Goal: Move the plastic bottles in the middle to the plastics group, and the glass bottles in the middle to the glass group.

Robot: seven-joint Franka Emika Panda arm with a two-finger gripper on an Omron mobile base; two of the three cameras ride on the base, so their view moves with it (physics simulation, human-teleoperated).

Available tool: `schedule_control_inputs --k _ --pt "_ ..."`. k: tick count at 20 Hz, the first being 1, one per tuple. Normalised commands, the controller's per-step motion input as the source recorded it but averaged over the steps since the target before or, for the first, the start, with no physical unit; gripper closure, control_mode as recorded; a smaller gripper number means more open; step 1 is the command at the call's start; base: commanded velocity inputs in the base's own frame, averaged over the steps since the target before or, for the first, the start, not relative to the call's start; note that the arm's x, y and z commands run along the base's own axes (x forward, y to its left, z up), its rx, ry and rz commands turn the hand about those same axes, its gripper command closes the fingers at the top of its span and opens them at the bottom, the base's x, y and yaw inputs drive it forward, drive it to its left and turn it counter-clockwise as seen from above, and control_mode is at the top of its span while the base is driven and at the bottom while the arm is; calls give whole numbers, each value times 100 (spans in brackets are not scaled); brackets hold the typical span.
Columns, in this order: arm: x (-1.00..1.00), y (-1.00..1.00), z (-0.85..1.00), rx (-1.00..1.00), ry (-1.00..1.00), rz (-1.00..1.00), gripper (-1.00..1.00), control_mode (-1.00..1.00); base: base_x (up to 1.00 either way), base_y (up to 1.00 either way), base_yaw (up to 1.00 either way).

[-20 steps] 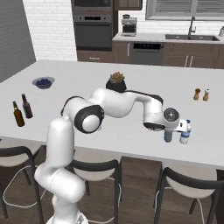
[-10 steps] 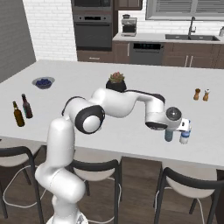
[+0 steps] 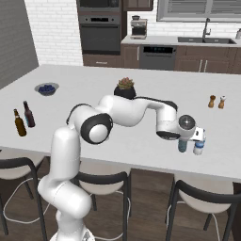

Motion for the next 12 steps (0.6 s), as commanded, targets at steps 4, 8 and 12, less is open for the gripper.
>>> schedule_control_inputs --k 4,8,12 --pt "0 0 12 -3 0 0 -100 -100 0 0 0" --pt "0 0 29 -2 0 0 -100 -100 0 0 0" --pt "0 7 48 0 -2 0 -100 -100 0 0 0"
